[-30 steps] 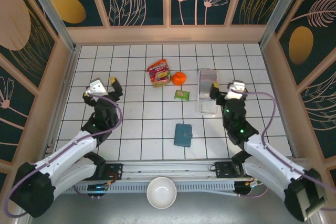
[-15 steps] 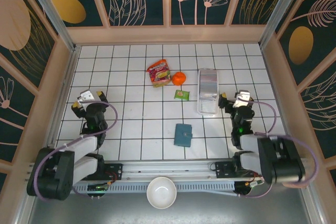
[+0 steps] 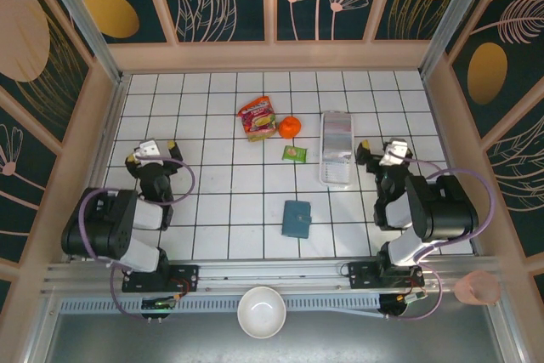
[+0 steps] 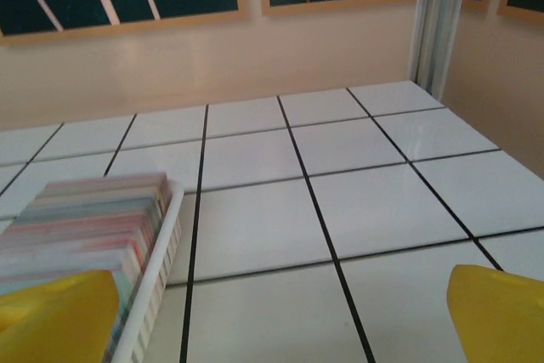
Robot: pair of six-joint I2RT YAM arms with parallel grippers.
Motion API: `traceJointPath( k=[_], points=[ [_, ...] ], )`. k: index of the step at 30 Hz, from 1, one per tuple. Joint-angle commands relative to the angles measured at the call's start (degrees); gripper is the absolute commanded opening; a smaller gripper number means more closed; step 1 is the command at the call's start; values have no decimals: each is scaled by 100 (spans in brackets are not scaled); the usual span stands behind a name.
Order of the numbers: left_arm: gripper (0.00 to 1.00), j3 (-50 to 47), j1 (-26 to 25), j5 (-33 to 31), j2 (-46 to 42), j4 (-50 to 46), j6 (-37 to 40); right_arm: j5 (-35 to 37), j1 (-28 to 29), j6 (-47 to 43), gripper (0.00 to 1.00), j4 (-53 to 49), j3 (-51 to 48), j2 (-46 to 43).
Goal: Put the credit cards into the card holder
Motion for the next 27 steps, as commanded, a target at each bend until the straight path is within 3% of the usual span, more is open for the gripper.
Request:
traceJointPath(
  k=[1, 27],
  points=[
    [99, 206, 123, 411, 56, 547, -10, -17, -195, 287, 99, -368, 277, -63],
    [99, 179, 129, 195, -9, 454, -75, 9, -167, 260, 99, -393, 284, -61]
  ],
)
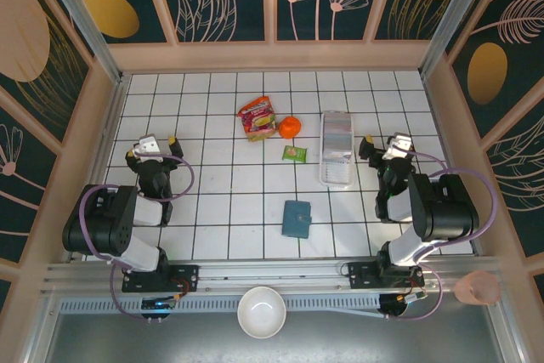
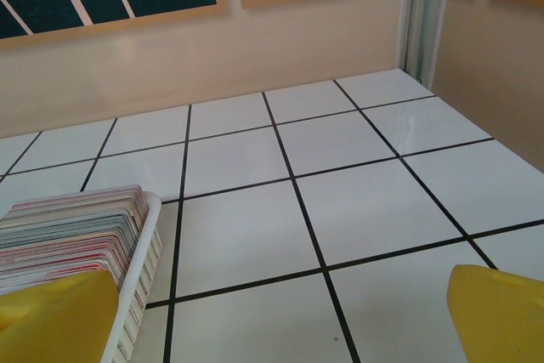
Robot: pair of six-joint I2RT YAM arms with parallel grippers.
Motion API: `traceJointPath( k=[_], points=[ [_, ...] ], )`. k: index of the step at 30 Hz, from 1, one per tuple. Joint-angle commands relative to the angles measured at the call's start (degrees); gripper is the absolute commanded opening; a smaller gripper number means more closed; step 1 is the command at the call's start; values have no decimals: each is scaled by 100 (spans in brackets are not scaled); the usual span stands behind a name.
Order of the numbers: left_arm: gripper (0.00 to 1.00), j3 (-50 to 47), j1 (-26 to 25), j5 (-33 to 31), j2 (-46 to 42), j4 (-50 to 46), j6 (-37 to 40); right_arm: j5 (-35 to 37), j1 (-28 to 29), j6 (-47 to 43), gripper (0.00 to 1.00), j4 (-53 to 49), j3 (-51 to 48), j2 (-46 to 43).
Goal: Put the credit cards into the card holder
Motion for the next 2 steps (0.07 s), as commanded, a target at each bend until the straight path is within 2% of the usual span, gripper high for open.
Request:
traceJointPath(
  k=[1, 2],
  points=[
    [99, 42, 50, -11, -47, 240, -77, 47, 15, 53, 99, 87, 45, -61],
    [99, 47, 50, -16, -47, 239, -77, 38, 14, 50, 99, 79, 54, -61]
  ],
)
